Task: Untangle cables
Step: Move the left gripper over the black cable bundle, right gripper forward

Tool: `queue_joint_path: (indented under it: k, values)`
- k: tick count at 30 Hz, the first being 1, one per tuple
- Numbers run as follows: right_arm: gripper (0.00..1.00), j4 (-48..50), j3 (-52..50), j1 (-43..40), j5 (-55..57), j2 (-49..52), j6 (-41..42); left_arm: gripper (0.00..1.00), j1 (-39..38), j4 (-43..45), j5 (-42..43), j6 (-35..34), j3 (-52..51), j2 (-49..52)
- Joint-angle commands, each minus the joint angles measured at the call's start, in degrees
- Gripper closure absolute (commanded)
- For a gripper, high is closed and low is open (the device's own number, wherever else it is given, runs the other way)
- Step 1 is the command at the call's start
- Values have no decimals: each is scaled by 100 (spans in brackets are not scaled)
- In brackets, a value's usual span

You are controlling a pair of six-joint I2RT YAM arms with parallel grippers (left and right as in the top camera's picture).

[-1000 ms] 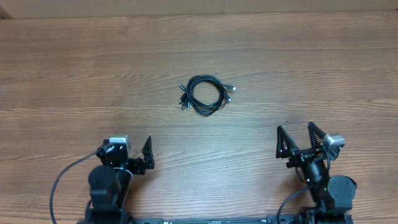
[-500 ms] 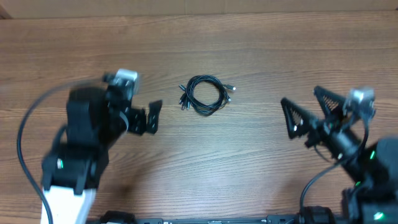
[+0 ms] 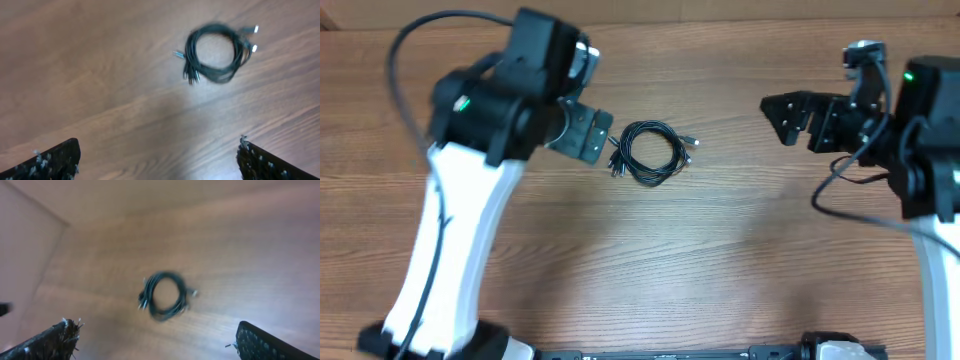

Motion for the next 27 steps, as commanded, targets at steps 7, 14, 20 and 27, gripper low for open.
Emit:
queue_joint_path:
  k: [7, 14, 20, 27]
  values:
    - [1, -376, 138, 50, 155, 444, -109, 0, -4, 251, -105, -1414, 92, 1405]
    - [3, -726, 138, 116, 833, 433, -151, 0, -4, 713, 334, -1410, 92, 2549]
    - [4, -798, 138, 116, 824, 433, -146, 0, 7, 1054, 323, -2328, 92, 3377]
    - [6, -809, 131, 116, 826, 433, -149, 5, 20, 1443, 334, -3823, 92, 3856]
